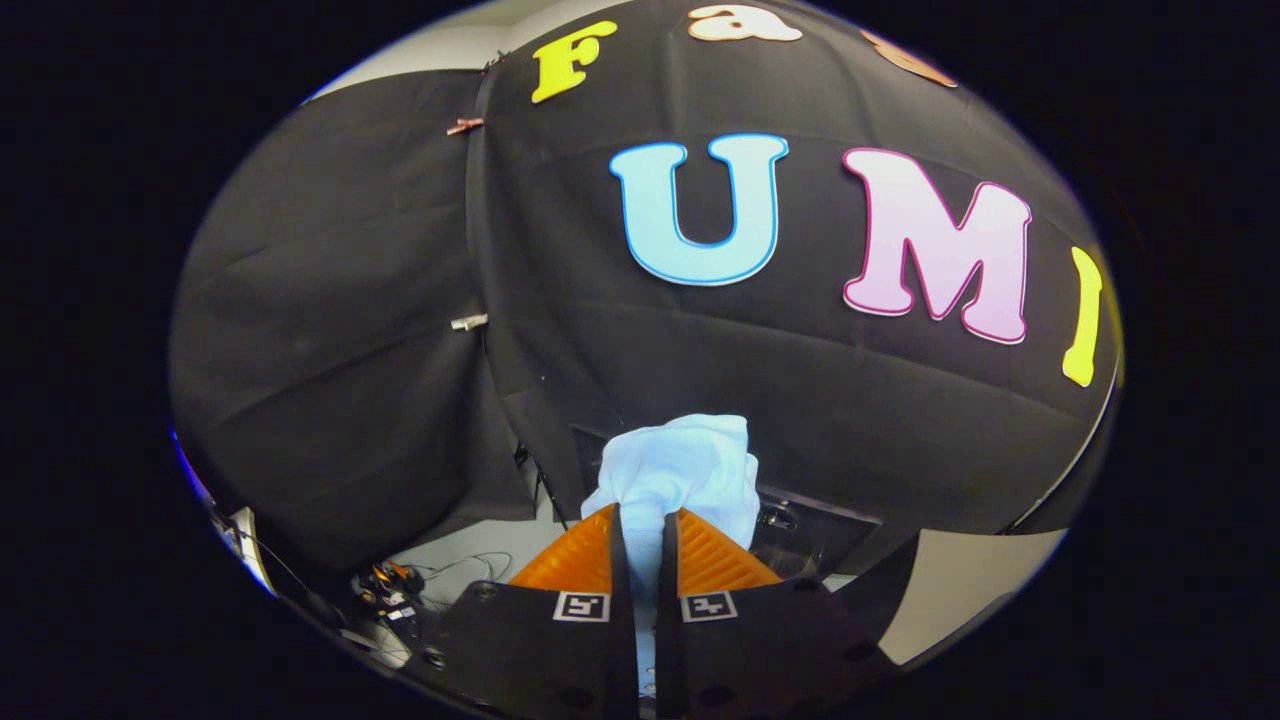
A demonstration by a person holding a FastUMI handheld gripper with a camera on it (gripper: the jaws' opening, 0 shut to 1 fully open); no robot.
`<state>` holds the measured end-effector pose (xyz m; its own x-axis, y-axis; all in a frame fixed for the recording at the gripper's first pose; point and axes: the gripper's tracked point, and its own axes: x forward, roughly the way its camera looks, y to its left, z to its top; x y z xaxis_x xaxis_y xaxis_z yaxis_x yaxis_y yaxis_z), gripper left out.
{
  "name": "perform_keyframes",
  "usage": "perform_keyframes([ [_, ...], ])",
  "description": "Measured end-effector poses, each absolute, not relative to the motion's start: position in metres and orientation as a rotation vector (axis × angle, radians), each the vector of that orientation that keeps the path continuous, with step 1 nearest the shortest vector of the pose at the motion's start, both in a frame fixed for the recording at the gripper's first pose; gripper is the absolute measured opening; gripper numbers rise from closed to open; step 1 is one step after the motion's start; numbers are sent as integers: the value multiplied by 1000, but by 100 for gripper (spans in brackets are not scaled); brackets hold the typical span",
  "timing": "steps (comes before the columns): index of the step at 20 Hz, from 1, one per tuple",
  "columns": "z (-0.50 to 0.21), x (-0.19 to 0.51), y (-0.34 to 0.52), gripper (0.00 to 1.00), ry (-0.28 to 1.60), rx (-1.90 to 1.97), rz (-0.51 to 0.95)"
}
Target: Put the clothes into the washing machine and then close the washing machine lid.
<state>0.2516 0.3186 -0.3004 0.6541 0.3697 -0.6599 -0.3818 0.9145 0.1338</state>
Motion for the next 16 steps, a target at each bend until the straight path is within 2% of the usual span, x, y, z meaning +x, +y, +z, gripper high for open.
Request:
perform_keyframes([
  [10, -458, 212, 331, 11, 968, -65, 427],
  [16, -506, 191, 322, 12, 1073, -95, 410],
])
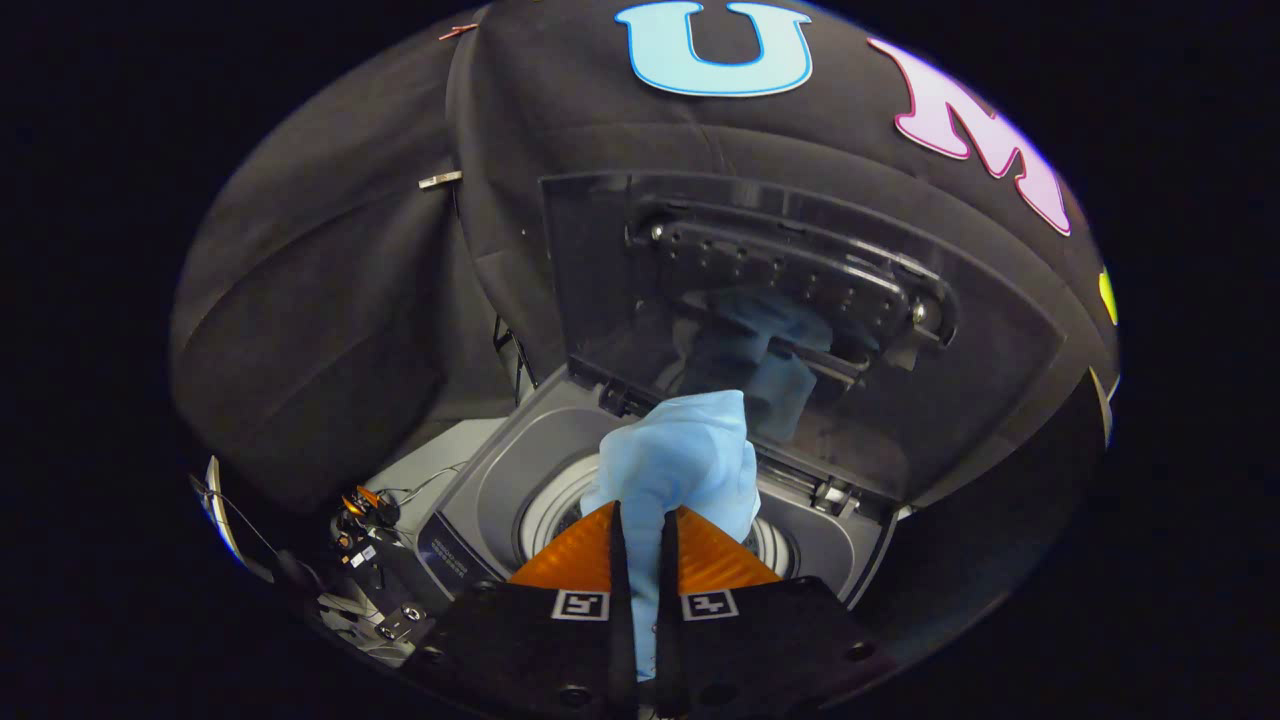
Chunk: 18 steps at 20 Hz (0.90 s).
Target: Put the clothes into the washing machine and then close the washing machine lid.
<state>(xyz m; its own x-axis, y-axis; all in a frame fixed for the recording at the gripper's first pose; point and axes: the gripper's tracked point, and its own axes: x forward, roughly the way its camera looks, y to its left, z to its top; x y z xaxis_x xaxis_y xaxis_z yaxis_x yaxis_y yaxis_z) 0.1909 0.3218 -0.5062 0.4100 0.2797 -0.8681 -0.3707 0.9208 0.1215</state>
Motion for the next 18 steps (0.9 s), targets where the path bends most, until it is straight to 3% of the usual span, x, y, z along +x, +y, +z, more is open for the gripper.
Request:
perform_keyframes([
  [1, -511, 185, 321, 14, 1105, -104, 420],
  [6, -496, 191, 307, 99, 1070, -135, 404],
  [12, -471, 204, 302, 99, 1016, -112, 381],
  [18, -400, 219, 305, 98, 918, -53, 442],
])
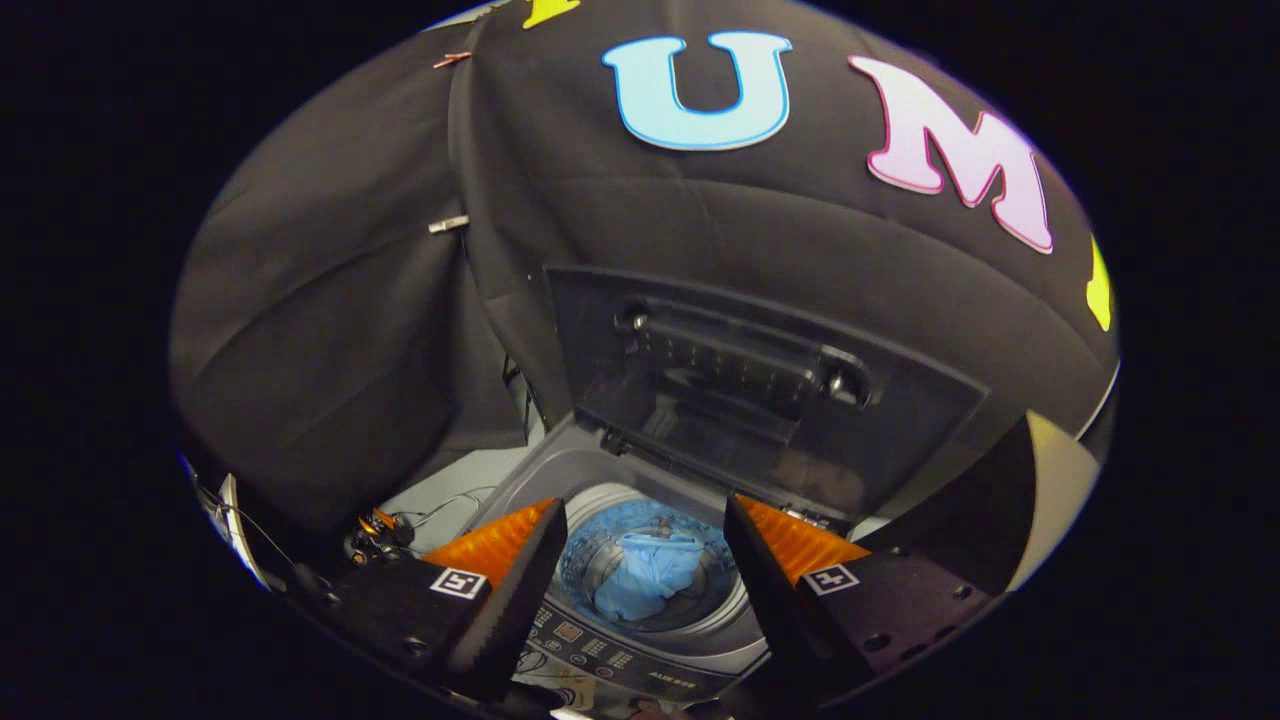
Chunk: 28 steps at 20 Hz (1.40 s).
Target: Put the clothes into the washing machine and then close the washing machine lid.
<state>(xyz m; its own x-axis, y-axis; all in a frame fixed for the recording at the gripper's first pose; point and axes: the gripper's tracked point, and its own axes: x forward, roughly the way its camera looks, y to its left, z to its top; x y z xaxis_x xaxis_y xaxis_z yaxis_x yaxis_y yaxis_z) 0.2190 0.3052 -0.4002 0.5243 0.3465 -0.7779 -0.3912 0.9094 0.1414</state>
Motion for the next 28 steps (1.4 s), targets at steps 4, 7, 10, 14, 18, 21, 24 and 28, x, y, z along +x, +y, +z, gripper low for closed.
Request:
perform_keyframes([
  [4, -348, 247, 302, 99, 819, -62, 469],
  [7, -322, 277, 297, 99, 748, -74, 465],
  [10, -320, 308, 286, 99, 694, -95, 437],
  [14, -342, 353, 268, 99, 693, -35, 371],
  [18, -366, 383, 245, 99, 699, -43, 301],
  [21, -383, 393, 229, 99, 725, -28, 256],
  [24, -395, 396, 220, 99, 747, -10, 232],
  [28, -406, 395, 219, 99, 768, 7, 232],
])
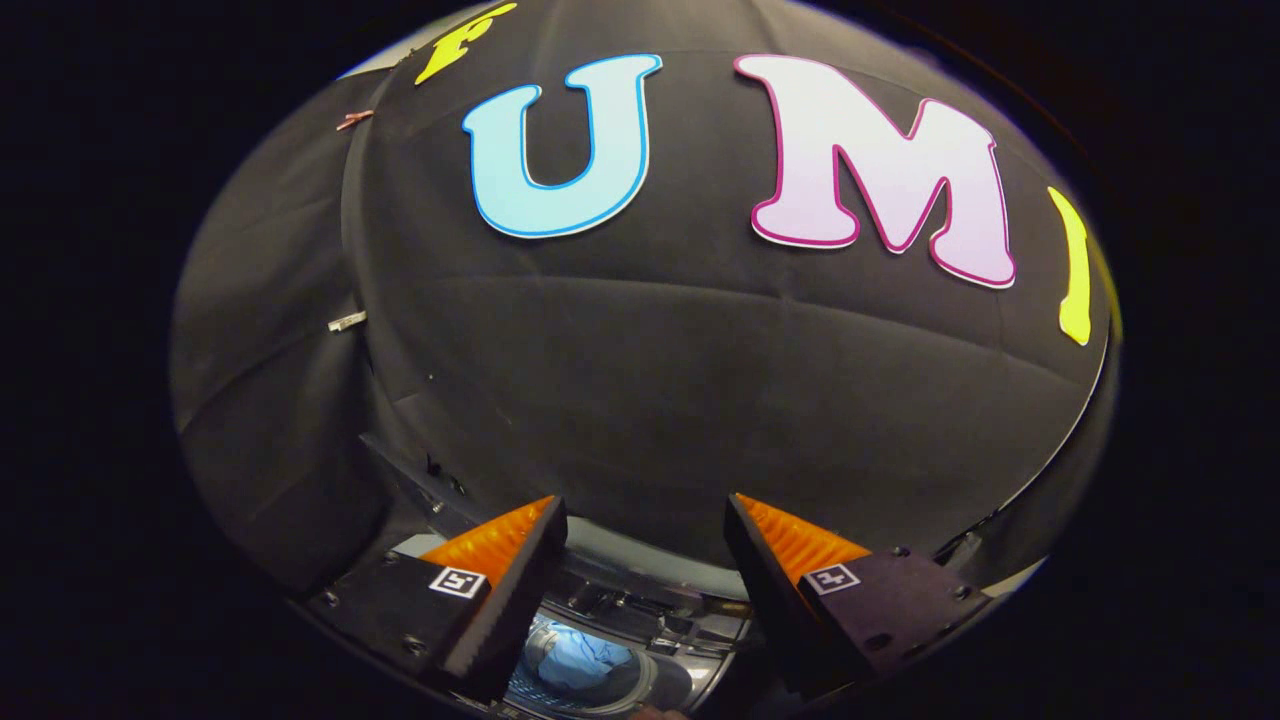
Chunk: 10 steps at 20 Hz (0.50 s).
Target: Put the clothes into the washing machine and then close the washing machine lid.
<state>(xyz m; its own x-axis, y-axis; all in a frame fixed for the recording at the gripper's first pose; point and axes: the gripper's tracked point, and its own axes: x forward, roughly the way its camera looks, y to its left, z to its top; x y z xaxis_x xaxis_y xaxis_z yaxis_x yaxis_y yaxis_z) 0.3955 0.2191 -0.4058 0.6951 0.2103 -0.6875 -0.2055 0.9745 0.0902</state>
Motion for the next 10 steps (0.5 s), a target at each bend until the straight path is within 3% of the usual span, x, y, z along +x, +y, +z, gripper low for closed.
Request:
perform_keyframes([
  [10, -415, 387, 219, 100, 816, 183, 184],
])
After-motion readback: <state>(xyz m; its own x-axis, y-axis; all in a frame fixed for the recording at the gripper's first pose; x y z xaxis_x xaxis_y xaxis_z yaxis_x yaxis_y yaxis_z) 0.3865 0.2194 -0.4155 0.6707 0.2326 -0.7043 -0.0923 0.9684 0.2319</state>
